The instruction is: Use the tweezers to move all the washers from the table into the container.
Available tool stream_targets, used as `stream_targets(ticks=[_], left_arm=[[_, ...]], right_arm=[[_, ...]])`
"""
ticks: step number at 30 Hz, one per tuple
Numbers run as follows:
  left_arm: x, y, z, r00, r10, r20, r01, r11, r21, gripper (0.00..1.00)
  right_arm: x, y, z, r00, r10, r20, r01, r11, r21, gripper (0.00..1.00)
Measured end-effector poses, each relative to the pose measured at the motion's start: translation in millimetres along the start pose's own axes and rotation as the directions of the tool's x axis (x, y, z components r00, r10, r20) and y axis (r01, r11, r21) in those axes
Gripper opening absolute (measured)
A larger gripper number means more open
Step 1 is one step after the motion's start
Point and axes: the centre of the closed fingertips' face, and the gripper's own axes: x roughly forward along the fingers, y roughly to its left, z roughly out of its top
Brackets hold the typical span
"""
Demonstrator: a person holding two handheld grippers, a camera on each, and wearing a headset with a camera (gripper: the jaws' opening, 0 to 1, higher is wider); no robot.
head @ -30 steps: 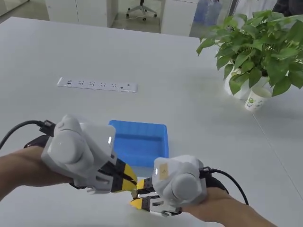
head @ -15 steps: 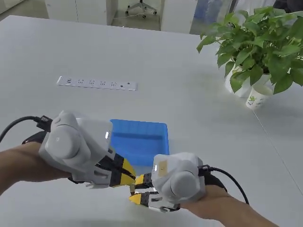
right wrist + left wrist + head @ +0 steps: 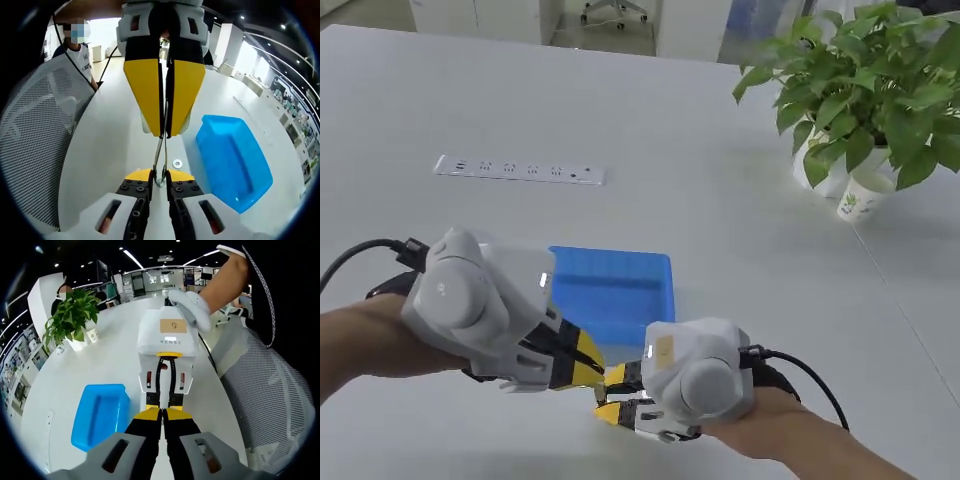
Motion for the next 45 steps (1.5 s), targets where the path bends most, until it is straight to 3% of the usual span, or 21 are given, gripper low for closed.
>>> stream_targets(ticks=[19,25,45], left_arm=[[4.9,11.6,1.6,0.9998,-0.005,0.018,0.006,0.999,-0.038,0.06],[7.1,15.7,2.9,0.9993,-0.021,0.030,0.023,0.996,-0.082,0.05],[8.8,14.3,2.6,0.9993,-0.033,0.019,0.035,0.996,-0.085,0.05]], right_arm=[[2.0,-3.5,-2.9,1.0000,0.004,-0.004,-0.004,1.000,0.030,0.14],[1.4,-3.0,-3.9,1.0000,0.003,-0.001,-0.003,0.999,0.050,0.16],[-0.5,-5.9,-3.7,1.0000,0.003,0.005,-0.003,0.995,0.104,0.12]])
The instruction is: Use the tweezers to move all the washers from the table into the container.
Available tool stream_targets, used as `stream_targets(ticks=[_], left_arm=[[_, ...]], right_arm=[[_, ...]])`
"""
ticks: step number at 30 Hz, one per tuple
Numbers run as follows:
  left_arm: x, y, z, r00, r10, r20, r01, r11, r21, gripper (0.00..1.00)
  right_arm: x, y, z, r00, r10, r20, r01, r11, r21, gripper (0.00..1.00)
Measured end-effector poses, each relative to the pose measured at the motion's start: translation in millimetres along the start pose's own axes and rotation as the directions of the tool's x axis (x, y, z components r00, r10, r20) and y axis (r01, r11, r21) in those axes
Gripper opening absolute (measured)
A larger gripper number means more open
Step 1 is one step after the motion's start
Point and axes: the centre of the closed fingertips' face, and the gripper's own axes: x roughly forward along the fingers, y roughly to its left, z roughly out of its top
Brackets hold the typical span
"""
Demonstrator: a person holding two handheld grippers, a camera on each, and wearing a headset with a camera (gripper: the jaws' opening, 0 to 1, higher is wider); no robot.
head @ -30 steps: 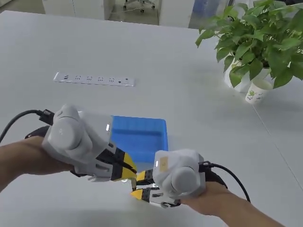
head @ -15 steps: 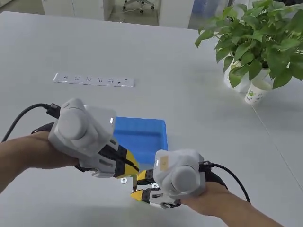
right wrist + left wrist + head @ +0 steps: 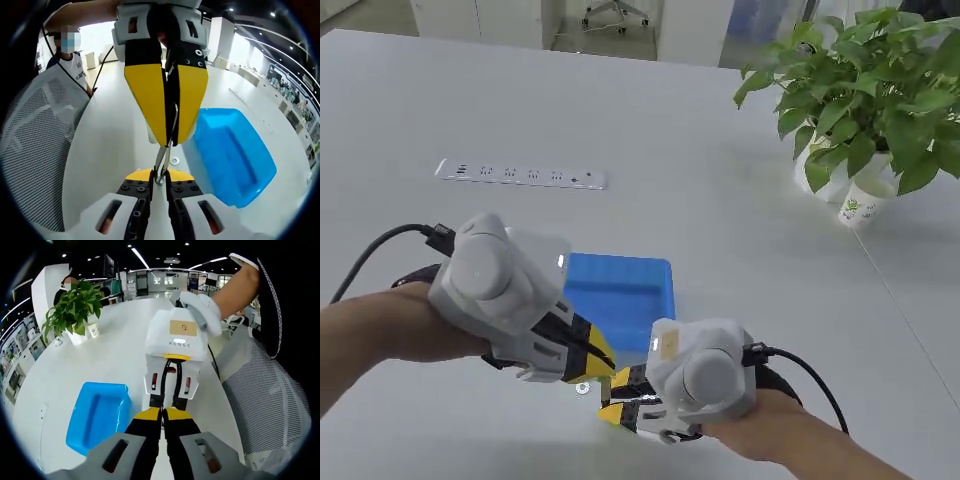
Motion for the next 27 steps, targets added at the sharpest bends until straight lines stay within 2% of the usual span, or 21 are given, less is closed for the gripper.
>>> stream_targets(ticks=[7,15,27], left_arm=[[0.1,-0.6,-0.2,1.0000,-0.002,-0.005,0.002,1.000,0.005,0.05],[-1.2,-1.5,-1.0,0.9995,-0.010,-0.031,0.011,1.000,0.022,0.05],[-16.7,3.3,15.3,0.9997,-0.005,-0.025,0.006,0.999,0.042,0.05]], right_arm=[[0.1,0.0,0.2,1.0000,0.004,-0.002,-0.004,1.000,0.002,0.11],[-0.6,0.2,0.4,0.9999,0.007,-0.010,-0.007,1.000,-0.004,0.11],[-14.7,-6.3,17.7,0.9999,0.007,0.009,-0.007,1.000,-0.004,0.11]])
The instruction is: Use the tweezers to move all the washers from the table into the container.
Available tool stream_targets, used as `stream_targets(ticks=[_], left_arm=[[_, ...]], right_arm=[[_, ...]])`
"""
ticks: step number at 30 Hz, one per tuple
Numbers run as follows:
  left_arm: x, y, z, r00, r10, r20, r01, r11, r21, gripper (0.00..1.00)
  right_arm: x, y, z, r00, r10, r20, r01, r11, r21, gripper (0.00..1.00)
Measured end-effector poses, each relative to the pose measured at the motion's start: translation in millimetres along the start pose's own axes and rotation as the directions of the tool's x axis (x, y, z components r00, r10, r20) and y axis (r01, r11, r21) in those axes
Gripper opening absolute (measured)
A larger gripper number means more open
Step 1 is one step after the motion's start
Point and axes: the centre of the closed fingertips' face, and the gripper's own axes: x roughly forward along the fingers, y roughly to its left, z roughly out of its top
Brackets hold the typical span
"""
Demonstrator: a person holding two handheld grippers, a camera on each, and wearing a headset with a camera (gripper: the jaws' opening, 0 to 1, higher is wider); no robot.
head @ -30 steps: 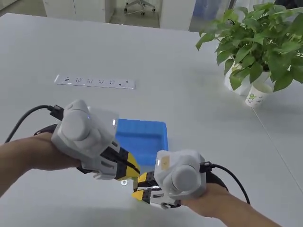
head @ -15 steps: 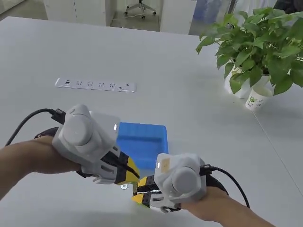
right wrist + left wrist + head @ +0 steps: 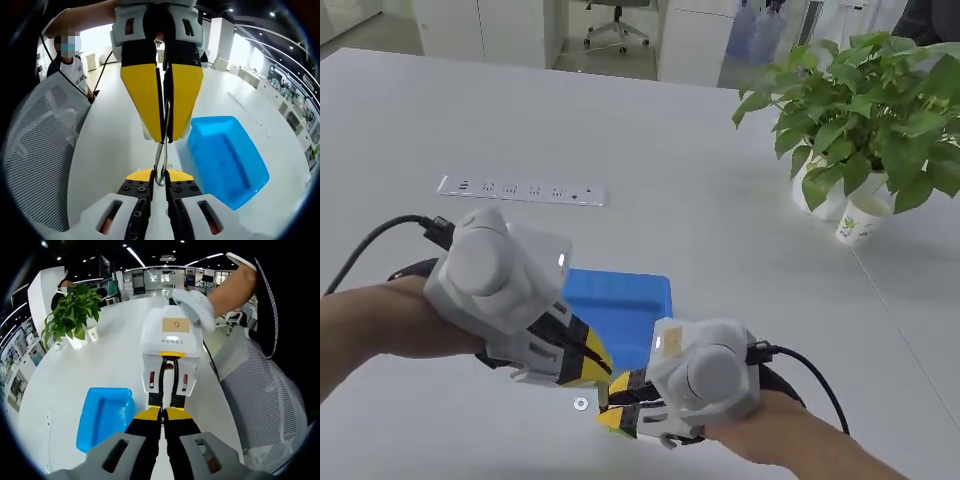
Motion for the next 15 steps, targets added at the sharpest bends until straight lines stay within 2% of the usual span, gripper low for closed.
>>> stream_targets(ticks=[8,15], left_arm=[[-13.4,5.2,12.9,1.0000,0.002,0.001,-0.002,1.000,0.013,0.05],[-27.1,17.5,25.9,0.9999,0.010,0.005,-0.010,1.000,0.017,0.05]], right_arm=[[-10.1,-7.8,16.6,1.0000,0.002,0.004,-0.002,1.000,0.004,0.11],[-19.0,-20.3,31.1,0.9995,-0.014,0.030,0.013,1.000,0.023,0.11]])
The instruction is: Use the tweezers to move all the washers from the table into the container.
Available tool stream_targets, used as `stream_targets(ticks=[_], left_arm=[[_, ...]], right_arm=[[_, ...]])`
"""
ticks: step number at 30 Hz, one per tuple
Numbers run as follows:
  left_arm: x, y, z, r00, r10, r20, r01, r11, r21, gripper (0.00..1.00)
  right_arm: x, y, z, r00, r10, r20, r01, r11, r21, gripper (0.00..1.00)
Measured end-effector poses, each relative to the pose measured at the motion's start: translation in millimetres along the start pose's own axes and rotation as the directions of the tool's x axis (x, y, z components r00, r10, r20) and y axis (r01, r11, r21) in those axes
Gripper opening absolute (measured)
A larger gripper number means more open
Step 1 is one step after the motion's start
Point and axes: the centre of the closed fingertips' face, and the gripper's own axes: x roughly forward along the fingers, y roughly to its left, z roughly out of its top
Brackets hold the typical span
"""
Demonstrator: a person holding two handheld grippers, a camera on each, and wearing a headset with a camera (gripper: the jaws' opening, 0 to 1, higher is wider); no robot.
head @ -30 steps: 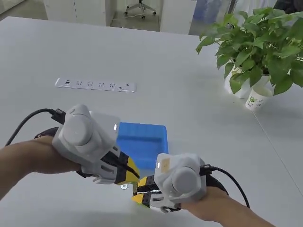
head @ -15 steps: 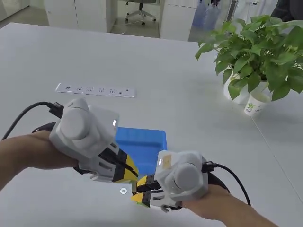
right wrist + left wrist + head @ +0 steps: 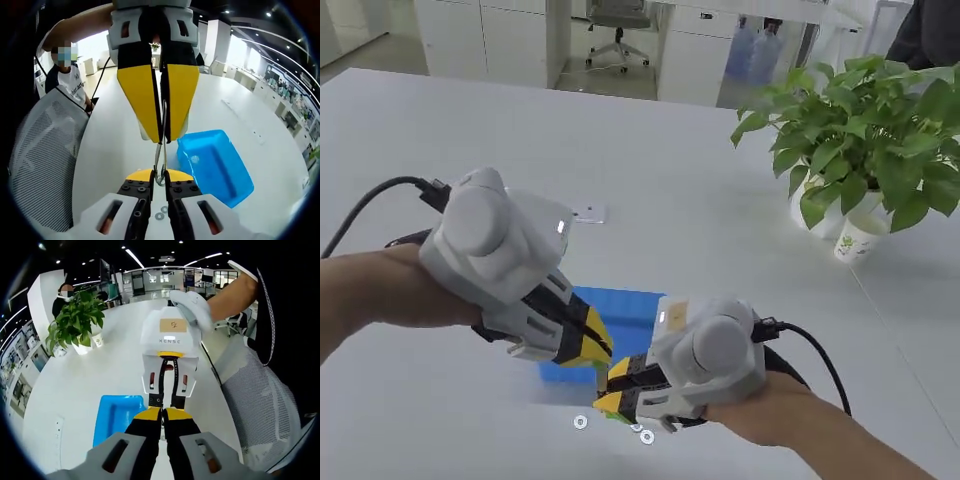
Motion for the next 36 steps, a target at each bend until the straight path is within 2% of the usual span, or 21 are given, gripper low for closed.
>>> stream_targets(ticks=[5,12,20,29,36], left_arm=[[-4.8,7.7,5.9,1.0000,-0.003,0.002,0.003,1.000,0.003,0.05],[-11.6,21.2,16.0,0.9999,0.011,0.007,-0.011,1.000,0.022,0.05],[-15.2,42.3,23.2,0.9995,0.028,0.010,-0.029,0.999,0.043,0.05],[-13.9,66.0,23.9,0.9986,0.050,0.017,-0.051,0.997,0.064,0.05],[-7.2,81.0,16.4,0.9977,0.066,0.015,-0.067,0.996,0.064,0.05]], right_arm=[[-5.0,-8.3,7.4,1.0000,-0.002,-0.006,0.002,1.000,-0.015,0.11],[-11.6,-24.8,17.0,0.9997,-0.022,0.014,0.022,1.000,-0.016,0.11],[-16.2,-48.0,24.2,0.9985,-0.045,0.032,0.046,0.999,-0.018,0.11],[-15.8,-75.1,24.5,0.9965,-0.070,0.047,0.071,0.997,-0.021,0.11],[-8.7,-91.2,18.1,0.9962,-0.076,0.044,0.076,0.997,-0.021,0.11]])
